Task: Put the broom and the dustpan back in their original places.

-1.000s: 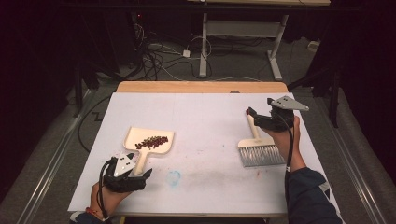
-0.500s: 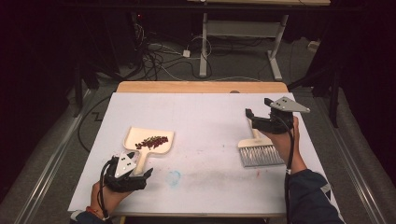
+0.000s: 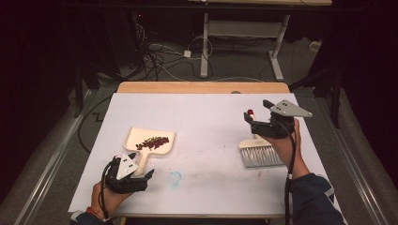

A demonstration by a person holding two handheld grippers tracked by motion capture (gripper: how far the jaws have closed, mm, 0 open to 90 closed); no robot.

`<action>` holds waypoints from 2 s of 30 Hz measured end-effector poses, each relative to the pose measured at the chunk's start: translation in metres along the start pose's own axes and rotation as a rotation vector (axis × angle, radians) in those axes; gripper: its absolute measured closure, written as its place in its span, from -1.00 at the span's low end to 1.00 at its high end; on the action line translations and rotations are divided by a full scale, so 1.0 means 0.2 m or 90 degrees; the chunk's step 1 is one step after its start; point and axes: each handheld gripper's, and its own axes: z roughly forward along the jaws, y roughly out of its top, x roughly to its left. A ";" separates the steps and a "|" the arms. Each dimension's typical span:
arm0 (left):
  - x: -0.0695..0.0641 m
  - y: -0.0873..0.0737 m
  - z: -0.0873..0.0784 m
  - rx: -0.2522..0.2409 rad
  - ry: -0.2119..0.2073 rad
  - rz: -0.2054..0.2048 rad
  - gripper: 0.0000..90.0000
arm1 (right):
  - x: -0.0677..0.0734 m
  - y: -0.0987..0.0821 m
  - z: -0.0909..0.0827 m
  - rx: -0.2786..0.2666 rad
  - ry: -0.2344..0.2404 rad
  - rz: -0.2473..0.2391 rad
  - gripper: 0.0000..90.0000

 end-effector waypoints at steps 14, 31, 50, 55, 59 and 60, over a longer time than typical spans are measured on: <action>-0.01 0.00 0.00 -0.004 -0.001 0.005 -0.65 | 0.05 0.00 -0.07 -0.009 0.021 -0.017 -0.61; -0.02 0.00 -0.01 -0.005 -0.005 0.015 -0.65 | 0.10 -0.03 -0.15 -0.014 0.023 -0.054 -0.62; -0.03 0.01 -0.02 -0.015 -0.002 0.020 -0.65 | 0.12 -0.15 -0.29 -0.012 0.041 -0.085 -0.64; -0.02 0.00 -0.02 -0.011 -0.002 0.019 -0.65 | 0.14 -0.18 -0.31 -0.016 0.046 -0.099 -0.64; -0.02 0.00 -0.01 -0.010 -0.001 0.018 -0.65 | 0.16 -0.21 -0.34 -0.016 0.054 -0.106 -0.64; -0.02 0.00 -0.01 -0.011 -0.001 0.019 -0.65 | 0.17 -0.22 -0.34 -0.018 0.052 -0.110 -0.64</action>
